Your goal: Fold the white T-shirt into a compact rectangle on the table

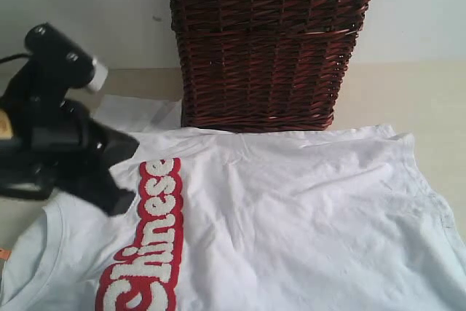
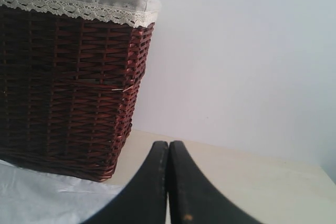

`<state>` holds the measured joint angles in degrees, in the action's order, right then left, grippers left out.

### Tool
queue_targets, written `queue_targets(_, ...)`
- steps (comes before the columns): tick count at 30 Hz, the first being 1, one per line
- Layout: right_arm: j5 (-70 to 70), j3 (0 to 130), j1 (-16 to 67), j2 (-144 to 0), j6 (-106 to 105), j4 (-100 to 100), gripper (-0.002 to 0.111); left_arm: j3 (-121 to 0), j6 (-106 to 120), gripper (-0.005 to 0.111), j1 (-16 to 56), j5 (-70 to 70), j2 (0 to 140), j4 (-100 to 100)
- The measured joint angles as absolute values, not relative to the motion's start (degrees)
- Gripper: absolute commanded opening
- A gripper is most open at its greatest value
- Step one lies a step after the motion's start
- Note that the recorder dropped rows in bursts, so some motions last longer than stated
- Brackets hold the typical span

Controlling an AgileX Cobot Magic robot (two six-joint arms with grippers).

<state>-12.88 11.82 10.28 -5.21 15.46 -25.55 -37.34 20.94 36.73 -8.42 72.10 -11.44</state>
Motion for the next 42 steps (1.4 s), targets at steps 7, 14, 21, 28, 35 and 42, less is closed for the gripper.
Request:
queue_targets(7, -12.88, 11.82, 10.28, -5.21, 15.46, -25.55, 0.0, -25.81, 20.94, 0.0, 36.78, -15.92, 61.86, -13.96)
queue_targets(14, -12.88, 11.82, 10.28, -5.21, 15.46, -25.55, 0.0, -22.04, 20.94, 0.003, 36.78, -21.77, 60.61, -24.11)
queue_targets(21, -12.88, 11.82, 10.28, -5.21, 15.46, -25.55, 0.0, -20.2, 20.94, 0.042, 36.99, -27.21, 61.31, -35.88)
queue_targets(28, -12.88, 11.82, 10.28, -5.21, 15.46, -25.55, 0.0, -17.1, 25.19, 0.059, 39.94, -28.67, 61.77, -46.62)
queue_targets(35, -12.88, 11.82, 10.28, -5.21, 15.46, -25.55, 0.0, -15.77, 29.78, 0.059, 44.95, -28.75, 64.95, -51.6)
queue_targets(42, -12.88, 11.82, 10.28, -5.21, 15.46, -25.55, 0.0, -15.77, 30.98, 0.059, 45.63, -21.95, 71.44, -50.69)
